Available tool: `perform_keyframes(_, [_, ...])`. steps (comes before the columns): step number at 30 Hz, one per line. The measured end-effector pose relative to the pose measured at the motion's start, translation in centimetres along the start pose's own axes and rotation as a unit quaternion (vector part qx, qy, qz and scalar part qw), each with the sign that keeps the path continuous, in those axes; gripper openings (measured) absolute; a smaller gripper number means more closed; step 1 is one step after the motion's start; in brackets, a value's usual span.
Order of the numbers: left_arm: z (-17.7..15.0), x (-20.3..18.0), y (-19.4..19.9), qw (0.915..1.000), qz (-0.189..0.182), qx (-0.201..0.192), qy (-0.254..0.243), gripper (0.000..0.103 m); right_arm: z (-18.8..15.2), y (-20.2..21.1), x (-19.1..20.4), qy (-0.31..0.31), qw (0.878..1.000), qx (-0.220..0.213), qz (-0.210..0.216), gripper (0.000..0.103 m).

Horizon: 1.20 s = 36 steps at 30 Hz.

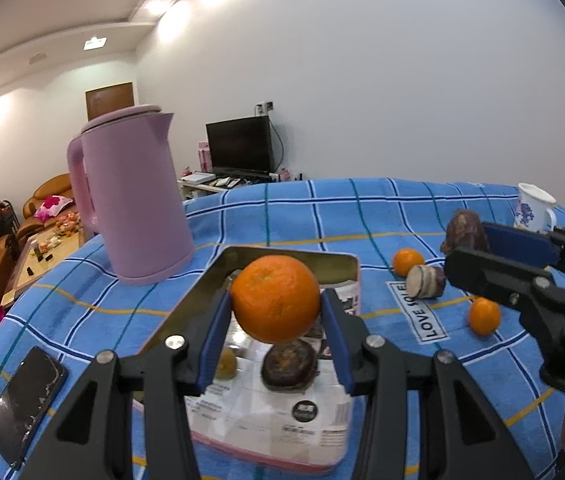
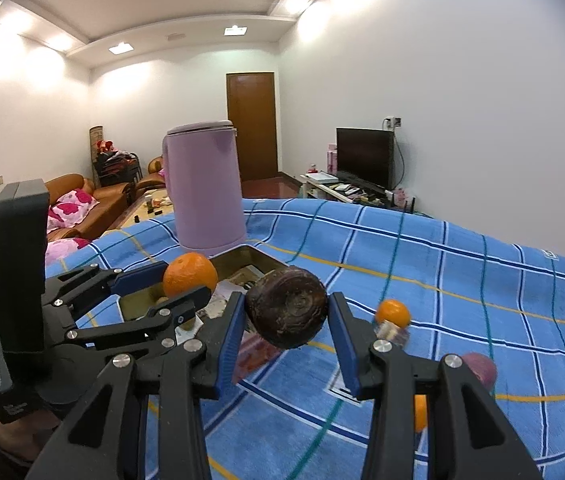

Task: Organize fruits
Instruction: 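Lift and carry the mangosteen in the right tool and orange in the left tool over the tin, then open the left tool to drop the orange into the tin while the right tool releases the mangosteen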

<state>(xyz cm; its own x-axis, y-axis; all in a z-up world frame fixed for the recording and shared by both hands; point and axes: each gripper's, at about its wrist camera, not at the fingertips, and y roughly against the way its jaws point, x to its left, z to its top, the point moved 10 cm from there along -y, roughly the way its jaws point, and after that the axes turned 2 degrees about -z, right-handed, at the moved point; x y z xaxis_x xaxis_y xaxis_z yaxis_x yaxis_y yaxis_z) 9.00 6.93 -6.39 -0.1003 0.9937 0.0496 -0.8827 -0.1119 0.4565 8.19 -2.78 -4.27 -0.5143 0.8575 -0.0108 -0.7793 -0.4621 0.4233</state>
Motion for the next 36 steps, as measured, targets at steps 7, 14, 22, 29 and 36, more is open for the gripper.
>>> perform_keyframes(7, [-0.4,2.2,-0.6,0.9996,0.021,0.016,0.012,0.048,0.6,-1.4,1.6,0.012,1.000,0.007,0.017,0.044])
perform_keyframes(14, [-0.7,3.9,-1.1,0.9987,0.036,0.030,0.019,0.047,0.3,-3.2,3.0,0.017,0.999,0.021,0.035,0.044])
perform_keyframes(22, [-0.9,5.5,-1.6,0.9976,0.049,0.040,0.028,0.047,0.0,-4.4,4.4,0.024,0.998,0.032,0.044,0.044])
perform_keyframes(29, [-1.2,6.5,-2.0,0.9967,0.056,0.051,0.030,0.048,-0.4,-5.0,4.8,0.023,0.998,0.039,0.048,0.044])
perform_keyframes(36, [-1.6,7.0,-2.3,0.9960,0.062,0.059,0.029,0.047,-0.8,-5.5,5.3,0.025,0.997,0.048,0.053,0.044])
